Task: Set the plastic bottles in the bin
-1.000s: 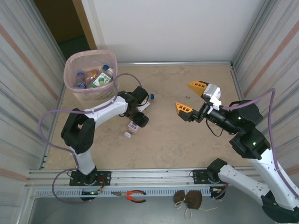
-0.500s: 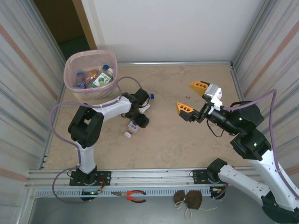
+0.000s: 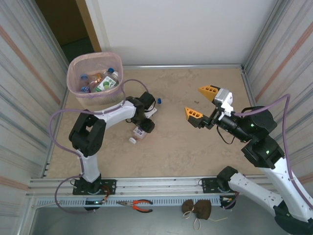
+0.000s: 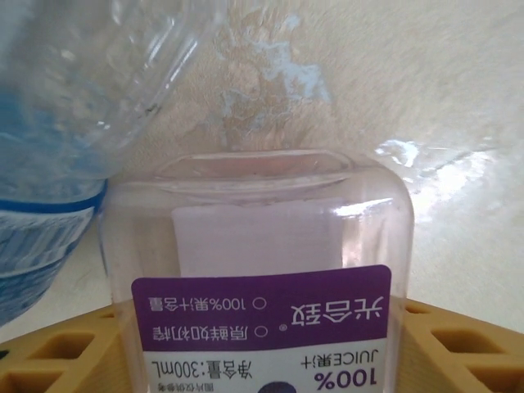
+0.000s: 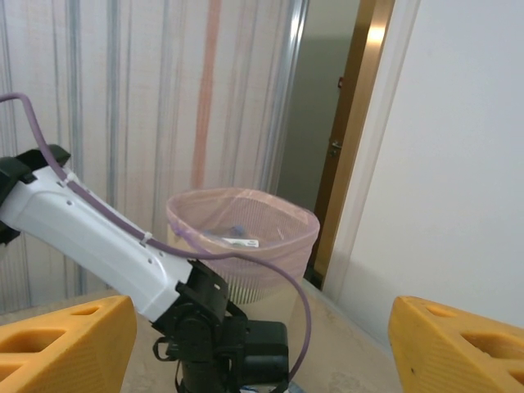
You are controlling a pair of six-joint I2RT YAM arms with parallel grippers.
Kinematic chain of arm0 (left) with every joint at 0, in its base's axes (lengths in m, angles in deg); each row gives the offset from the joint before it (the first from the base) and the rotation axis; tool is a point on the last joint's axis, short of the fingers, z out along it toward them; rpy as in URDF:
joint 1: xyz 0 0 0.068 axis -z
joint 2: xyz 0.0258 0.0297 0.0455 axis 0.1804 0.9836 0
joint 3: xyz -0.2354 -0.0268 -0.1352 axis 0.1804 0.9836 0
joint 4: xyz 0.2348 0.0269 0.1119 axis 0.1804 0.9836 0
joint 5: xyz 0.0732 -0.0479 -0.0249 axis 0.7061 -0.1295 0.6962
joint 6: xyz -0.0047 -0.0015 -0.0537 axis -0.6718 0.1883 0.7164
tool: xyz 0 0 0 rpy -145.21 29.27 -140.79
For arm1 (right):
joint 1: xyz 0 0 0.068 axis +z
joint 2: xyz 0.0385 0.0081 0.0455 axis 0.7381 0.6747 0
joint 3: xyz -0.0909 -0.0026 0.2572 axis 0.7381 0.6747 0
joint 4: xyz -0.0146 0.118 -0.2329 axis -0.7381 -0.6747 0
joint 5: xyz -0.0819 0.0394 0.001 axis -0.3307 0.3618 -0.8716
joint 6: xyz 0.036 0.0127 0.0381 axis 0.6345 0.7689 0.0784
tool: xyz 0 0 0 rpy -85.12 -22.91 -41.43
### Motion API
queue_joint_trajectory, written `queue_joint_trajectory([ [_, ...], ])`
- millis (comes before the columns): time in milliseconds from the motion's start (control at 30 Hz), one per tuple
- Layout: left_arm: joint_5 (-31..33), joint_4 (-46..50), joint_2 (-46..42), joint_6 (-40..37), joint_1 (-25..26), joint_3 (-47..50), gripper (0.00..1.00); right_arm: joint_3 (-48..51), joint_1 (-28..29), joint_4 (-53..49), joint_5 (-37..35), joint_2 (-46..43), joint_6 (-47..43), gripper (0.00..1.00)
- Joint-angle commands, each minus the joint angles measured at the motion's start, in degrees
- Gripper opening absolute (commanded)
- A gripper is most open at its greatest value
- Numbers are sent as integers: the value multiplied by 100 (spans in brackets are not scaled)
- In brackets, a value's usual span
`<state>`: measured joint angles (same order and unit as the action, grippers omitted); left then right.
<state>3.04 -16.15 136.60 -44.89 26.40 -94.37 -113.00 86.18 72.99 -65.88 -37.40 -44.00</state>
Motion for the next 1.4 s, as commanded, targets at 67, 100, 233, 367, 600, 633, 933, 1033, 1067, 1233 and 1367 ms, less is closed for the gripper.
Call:
queue_joint_trajectory([
  [67,-162,425,-961,-700,27,-201,59,-66,-2,24,-70,-73,76,80],
  [100,-170,494,-1109,-869,49,-265,59,-63,5,24,-61,-72,81,80],
  [233,-181,807,-1650,-1644,109,-639,59,-68,2,61,-33,-53,92,80],
  [367,-79,1212,-2023,-2352,135,-1295,58,-77,2,122,11,-18,97,80],
  [600,346,1729,-2222,-3643,124,-2674,54,-165,6,227,135,118,100,80],
  [633,445,1758,-2213,-3792,112,-2825,53,-186,-1,235,150,135,95,80],
  [933,762,1666,-1987,-4649,-532,-3973,49,-287,-1,245,186,215,68,80],
  [1033,673,1504,-1940,-4800,-845,-4109,48,-320,3,244,194,241,57,80],
  [1067,670,1419,-1923,-4901,-964,-4107,48,-338,0,244,196,259,36,80],
  [1233,471,1062,-1727,-5365,-1693,-4014,48,-371,0,252,229,343,13,80],
  [1367,426,544,-1562,-6033,-2065,-3580,48,-368,2,279,225,392,-25,80],
])
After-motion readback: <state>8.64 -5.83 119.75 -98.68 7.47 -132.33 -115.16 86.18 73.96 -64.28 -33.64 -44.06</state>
